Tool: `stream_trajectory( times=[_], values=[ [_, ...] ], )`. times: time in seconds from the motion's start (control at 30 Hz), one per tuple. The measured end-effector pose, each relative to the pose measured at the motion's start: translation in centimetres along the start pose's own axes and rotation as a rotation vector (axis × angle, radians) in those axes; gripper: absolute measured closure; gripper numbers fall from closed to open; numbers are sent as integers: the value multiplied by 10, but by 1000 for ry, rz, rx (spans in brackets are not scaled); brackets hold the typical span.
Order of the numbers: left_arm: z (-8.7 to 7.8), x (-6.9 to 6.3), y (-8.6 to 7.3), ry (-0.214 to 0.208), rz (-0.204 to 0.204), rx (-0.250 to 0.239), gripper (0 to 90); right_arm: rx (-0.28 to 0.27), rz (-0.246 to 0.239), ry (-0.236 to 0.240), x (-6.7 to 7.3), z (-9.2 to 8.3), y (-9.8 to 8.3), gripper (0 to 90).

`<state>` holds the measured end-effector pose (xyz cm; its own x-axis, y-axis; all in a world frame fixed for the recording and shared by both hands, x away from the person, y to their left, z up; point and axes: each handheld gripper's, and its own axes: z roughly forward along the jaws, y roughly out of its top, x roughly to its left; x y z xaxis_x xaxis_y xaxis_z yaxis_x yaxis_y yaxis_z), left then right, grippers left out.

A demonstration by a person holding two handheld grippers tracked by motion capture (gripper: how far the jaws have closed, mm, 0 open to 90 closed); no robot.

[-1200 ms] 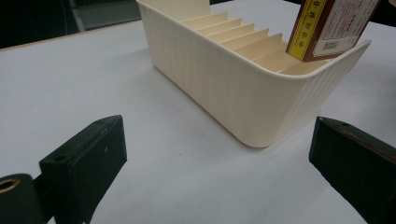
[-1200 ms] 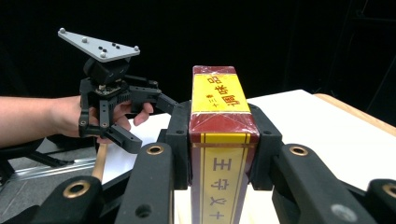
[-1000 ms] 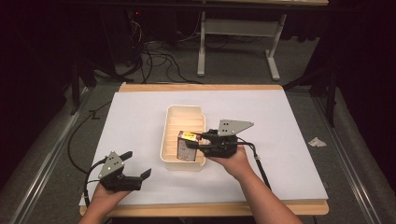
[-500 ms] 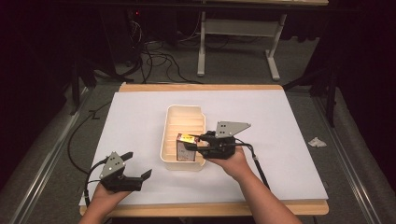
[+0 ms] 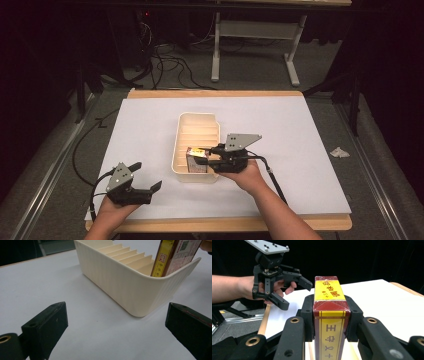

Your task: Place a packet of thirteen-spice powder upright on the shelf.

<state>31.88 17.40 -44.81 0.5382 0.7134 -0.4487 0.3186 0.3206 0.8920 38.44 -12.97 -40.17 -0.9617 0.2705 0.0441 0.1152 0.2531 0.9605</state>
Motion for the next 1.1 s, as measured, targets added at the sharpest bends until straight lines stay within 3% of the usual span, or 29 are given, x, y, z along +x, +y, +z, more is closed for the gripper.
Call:
stream_trajectory(
  times=[0.7,1.1],
  values=[
    [0,0,0,0,3,4,49,86,-38,-1,3,19,-17,679],
    [0,0,0,-1,5,6,50,99,-15,-4,4,20,-23,668]
  ],
)
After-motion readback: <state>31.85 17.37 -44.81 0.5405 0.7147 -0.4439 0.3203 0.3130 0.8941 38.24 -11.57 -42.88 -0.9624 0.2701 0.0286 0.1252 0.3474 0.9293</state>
